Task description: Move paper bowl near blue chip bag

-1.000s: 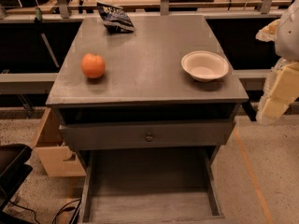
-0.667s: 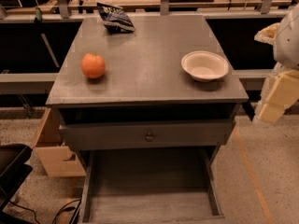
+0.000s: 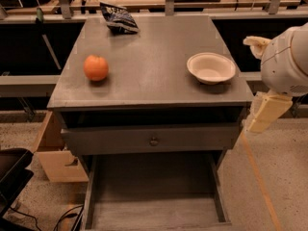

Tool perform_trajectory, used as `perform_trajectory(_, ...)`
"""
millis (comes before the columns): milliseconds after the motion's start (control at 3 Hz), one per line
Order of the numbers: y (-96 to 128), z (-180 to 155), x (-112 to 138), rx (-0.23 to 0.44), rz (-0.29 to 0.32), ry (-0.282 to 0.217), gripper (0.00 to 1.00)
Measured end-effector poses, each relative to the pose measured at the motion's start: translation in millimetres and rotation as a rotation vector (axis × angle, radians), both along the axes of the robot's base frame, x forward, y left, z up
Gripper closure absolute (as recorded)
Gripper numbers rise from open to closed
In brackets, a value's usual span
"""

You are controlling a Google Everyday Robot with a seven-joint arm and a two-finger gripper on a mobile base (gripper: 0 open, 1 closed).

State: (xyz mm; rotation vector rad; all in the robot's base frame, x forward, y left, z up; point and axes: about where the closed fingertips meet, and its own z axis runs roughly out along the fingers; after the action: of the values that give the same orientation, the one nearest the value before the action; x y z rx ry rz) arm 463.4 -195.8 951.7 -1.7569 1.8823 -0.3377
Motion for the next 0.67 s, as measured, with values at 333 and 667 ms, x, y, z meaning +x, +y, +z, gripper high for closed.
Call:
perform_trajectory(333,3.5,-3.5,20.2,-0.031,0.039,-0.078,0.00)
perform_trajectory(667,3.5,-3.5,20.2,-0.032,0.039,-0.078,0.00)
